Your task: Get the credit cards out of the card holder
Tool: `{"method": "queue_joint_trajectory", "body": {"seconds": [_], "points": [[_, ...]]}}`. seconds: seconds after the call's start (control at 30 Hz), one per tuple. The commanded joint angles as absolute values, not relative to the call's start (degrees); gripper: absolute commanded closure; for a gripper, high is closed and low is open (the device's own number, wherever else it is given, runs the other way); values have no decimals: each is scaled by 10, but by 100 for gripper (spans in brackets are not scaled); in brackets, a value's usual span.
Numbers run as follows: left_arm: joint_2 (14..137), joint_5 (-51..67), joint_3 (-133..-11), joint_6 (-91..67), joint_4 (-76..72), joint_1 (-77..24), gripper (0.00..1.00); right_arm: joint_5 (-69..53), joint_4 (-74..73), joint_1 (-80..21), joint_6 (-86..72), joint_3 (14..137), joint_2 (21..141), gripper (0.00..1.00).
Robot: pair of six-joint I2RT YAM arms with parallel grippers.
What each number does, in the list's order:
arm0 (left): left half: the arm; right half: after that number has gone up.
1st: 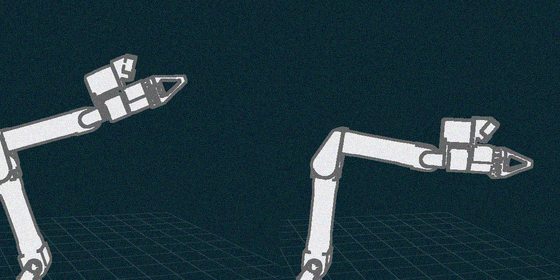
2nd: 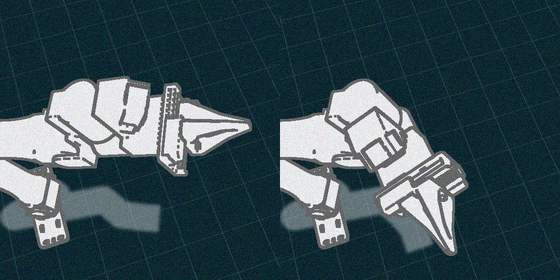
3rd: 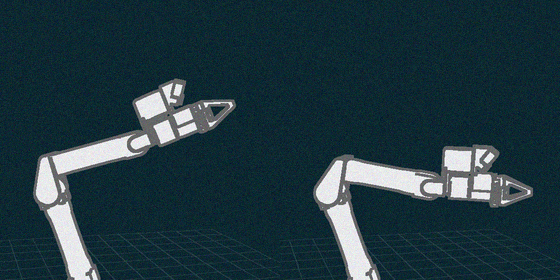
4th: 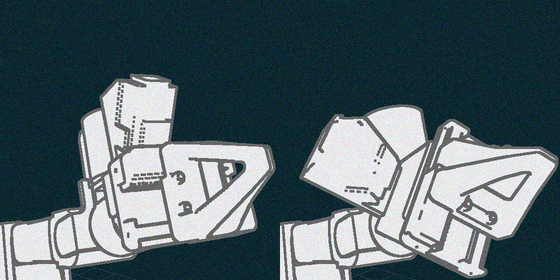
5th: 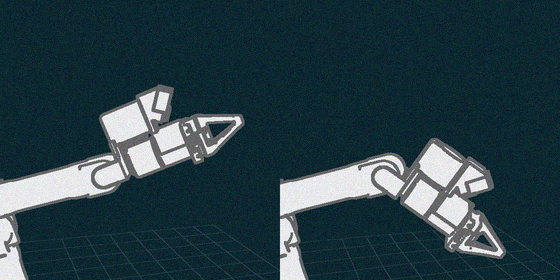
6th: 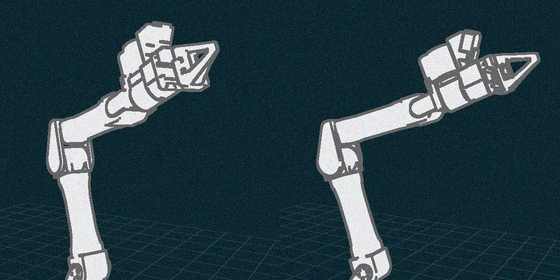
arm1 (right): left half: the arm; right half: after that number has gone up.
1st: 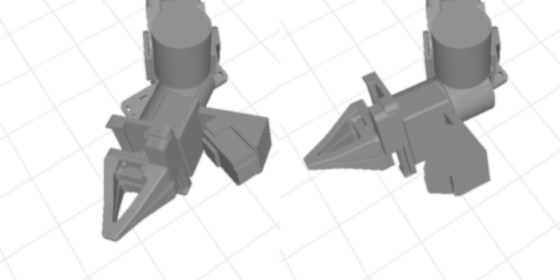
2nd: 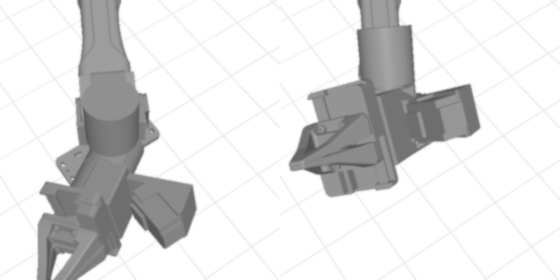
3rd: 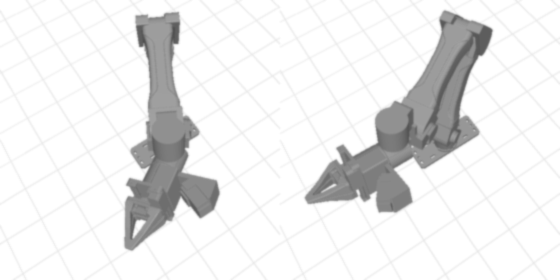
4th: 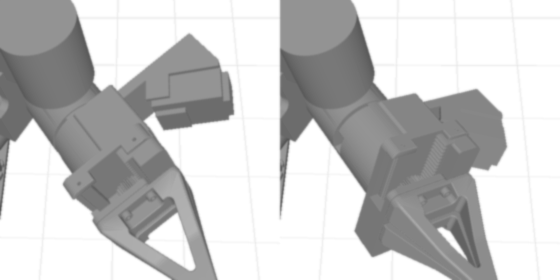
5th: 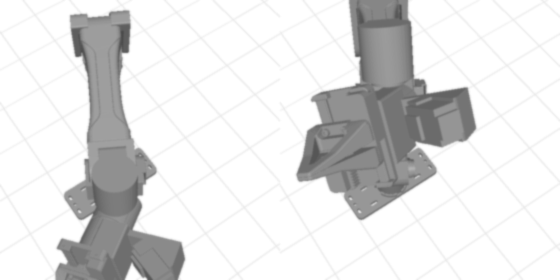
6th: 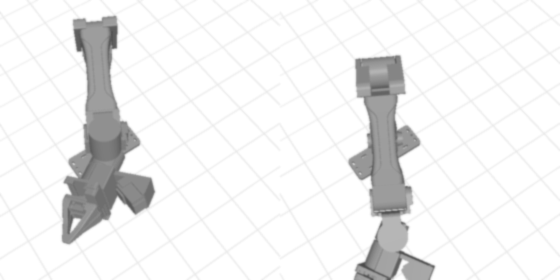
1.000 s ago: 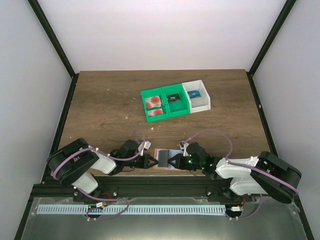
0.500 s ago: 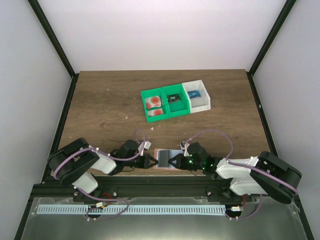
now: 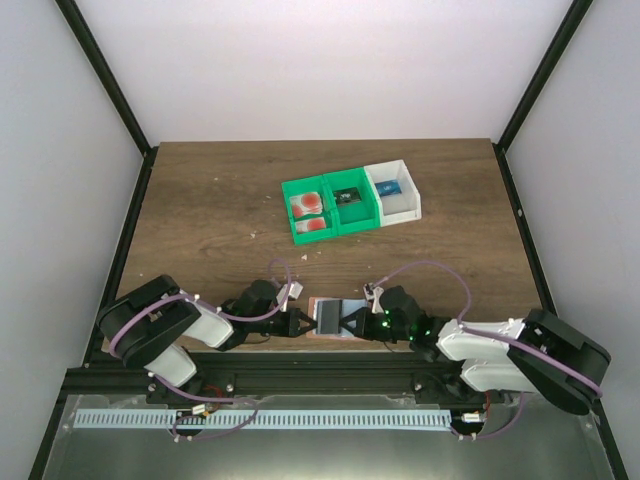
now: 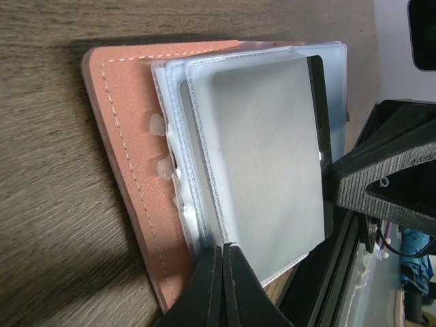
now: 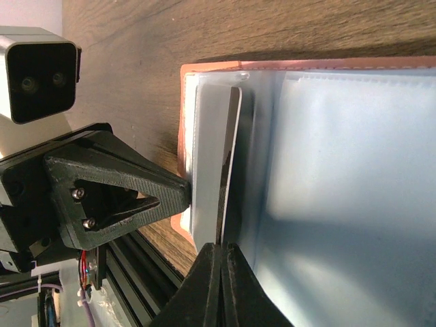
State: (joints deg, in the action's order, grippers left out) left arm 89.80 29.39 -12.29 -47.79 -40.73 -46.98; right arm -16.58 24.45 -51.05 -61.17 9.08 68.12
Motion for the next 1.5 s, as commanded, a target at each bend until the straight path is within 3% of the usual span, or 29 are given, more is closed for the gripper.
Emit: {"method": "queue_joint_trajectory", "body": {"seconds": [0.0,1.23,1.33,1.47], "points": [[914,274,-112,-469,-366,-475,100,-162,244,-505,-612,86,669,100],[907,277,-116,-480,-366,-475,100,-132,197,-493,-625,43,588,99],[891,279,-121,-487,-356,-475,91,-133,194,-492,-621,45,590,100],[841,274,-141,-487,-300,-483,87,-136,189,-492,-616,51,594,100]]}}
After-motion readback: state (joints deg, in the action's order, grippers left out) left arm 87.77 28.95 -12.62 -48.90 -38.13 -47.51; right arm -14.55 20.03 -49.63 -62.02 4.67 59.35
